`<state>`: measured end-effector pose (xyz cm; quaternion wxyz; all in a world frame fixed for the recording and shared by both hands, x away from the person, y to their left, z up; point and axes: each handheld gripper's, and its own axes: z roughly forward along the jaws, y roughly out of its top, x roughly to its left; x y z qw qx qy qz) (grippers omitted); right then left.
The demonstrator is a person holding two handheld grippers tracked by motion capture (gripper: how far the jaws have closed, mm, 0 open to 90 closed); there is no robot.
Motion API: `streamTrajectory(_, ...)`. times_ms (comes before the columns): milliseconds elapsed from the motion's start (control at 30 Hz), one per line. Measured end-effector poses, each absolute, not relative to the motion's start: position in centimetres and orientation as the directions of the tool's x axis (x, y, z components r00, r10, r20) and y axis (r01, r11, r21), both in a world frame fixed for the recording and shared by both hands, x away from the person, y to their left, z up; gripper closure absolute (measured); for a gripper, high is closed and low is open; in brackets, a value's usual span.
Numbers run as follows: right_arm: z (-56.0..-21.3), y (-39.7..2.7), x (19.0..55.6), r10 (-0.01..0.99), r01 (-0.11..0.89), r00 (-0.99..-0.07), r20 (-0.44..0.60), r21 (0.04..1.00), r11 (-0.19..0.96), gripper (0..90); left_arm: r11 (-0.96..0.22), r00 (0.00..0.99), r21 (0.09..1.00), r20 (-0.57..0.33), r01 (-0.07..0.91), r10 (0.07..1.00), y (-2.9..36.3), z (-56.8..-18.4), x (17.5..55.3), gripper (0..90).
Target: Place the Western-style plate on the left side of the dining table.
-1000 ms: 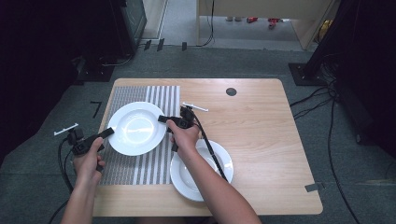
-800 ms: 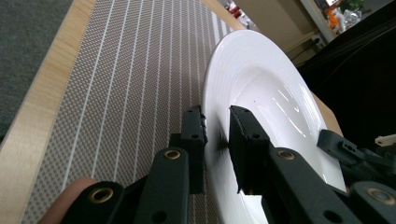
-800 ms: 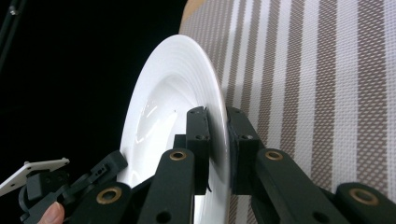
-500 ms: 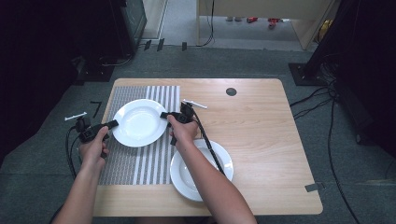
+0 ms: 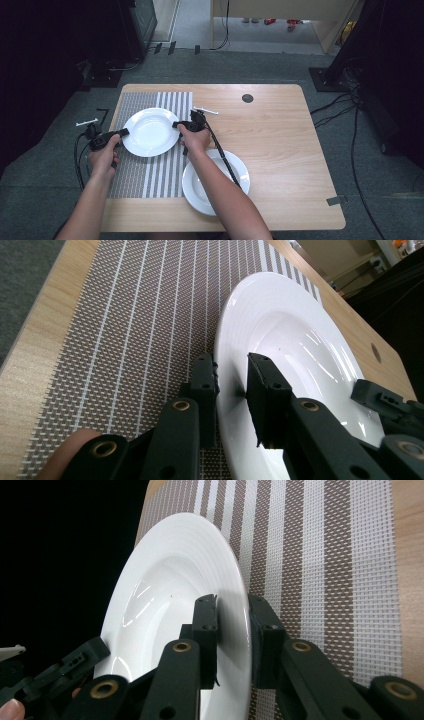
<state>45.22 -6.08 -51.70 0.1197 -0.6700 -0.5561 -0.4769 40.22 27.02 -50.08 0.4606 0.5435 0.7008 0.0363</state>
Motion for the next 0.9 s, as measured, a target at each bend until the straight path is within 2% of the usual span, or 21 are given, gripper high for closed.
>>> streamTrajectory(100, -51.4, -5.9, 45.3, 0.616, 0.859, -0.081, 0.783, 0.368, -0.355, 61.8, 0.357, 0.047, 0.585, -0.563, 0.729, 0.825, 26.5, -50.0, 40.2, 67.9)
streamTrajectory(200, -51.0, -5.5, 45.2, 0.642, 0.855, -0.115, 0.758, 0.404, -0.325, 54.7, 0.335, 0.046, 0.575, -0.547, 0.746, 0.836, 26.2, -50.0, 40.3, 54.8)
streamTrajectory(367, -50.0, -5.3, 45.0, 0.728, 0.836, -0.186, 0.660, 0.495, -0.236, 43.4, 0.299, 0.057, 0.615, -0.490, 0.729, 0.870, 26.2, -49.1, 39.6, 45.0)
streamTrajectory(467, -49.1, -5.3, 44.9, 0.758, 0.832, -0.223, 0.613, 0.524, -0.179, 39.9, 0.299, 0.053, 0.623, -0.482, 0.723, 0.875, 26.2, -48.7, 39.3, 41.8)
streamTrajectory(667, -46.6, -6.3, 44.3, 0.744, 0.765, -0.341, 0.574, 0.630, -0.135, 31.7, 0.303, 0.055, 0.671, -0.456, 0.676, 0.888, 25.8, -47.6, 37.5, 26.0)
streamTrajectory(733, -45.9, -6.8, 44.1, 0.759, 0.742, -0.364, 0.540, 0.661, -0.114, 32.1, 0.288, 0.064, 0.685, -0.439, 0.669, 0.896, 25.5, -47.3, 37.0, 22.2)
streamTrajectory(900, -44.7, -8.5, 43.4, 0.748, 0.717, -0.387, 0.540, 0.686, -0.124, 30.9, 0.247, 0.095, 0.714, -0.402, 0.655, 0.911, 24.5, -46.9, 35.6, 17.1)
